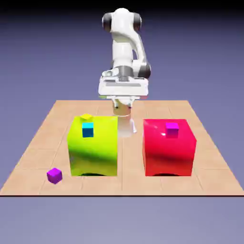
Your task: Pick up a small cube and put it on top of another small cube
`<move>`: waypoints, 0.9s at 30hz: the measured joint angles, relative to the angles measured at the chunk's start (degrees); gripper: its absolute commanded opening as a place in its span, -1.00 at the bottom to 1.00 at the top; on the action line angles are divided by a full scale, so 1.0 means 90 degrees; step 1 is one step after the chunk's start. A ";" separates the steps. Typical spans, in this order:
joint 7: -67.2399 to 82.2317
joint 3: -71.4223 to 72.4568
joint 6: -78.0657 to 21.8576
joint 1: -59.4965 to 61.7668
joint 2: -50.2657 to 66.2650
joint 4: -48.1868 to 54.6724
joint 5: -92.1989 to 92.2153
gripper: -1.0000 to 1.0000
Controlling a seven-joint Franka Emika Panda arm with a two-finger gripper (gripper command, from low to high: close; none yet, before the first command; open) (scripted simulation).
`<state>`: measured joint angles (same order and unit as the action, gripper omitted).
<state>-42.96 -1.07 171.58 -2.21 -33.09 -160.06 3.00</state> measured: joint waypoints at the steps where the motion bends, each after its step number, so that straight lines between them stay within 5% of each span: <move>1: -0.0047 -0.0099 -0.0223 -0.0141 -0.0039 0.0087 0.0277 0.00; 5: -0.0241 -0.0518 -0.1144 -0.0657 -0.0098 0.0452 0.1384 0.00; 27: -0.1579 -0.3806 -0.7233 -0.1402 0.3880 0.3227 0.7275 0.00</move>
<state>-57.17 -35.32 106.48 -14.83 1.83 -131.02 68.48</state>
